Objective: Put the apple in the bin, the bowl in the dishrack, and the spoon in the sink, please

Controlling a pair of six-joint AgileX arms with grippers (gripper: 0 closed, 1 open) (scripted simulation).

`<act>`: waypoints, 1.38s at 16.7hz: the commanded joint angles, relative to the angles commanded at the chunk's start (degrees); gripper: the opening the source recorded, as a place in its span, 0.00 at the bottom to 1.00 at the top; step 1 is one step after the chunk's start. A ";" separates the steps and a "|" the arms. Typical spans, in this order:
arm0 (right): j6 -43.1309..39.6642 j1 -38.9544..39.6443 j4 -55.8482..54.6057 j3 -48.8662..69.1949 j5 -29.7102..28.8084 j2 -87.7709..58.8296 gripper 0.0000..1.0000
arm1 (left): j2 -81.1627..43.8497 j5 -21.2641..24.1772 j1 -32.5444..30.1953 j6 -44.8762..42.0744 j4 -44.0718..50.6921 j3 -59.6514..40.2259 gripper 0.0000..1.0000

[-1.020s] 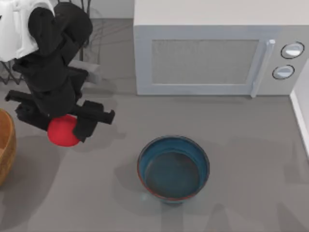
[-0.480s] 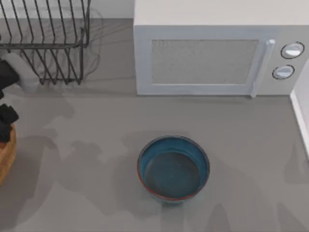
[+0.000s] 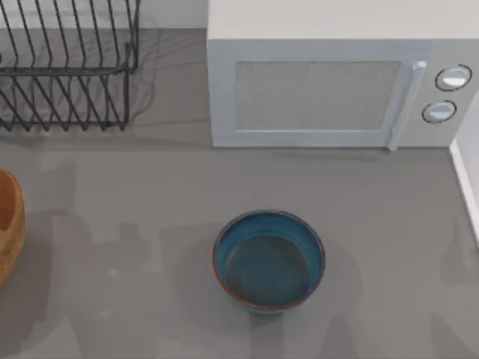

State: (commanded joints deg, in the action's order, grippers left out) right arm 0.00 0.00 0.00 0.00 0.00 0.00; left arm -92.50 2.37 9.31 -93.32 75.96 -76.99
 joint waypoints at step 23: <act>0.00 0.00 0.00 0.00 0.00 0.00 1.00 | 0.81 0.99 1.42 -9.23 -16.44 13.12 0.00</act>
State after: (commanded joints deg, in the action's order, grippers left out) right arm 0.00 0.00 0.00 0.00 0.00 0.00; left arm -91.69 3.35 10.73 -102.55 59.52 -63.87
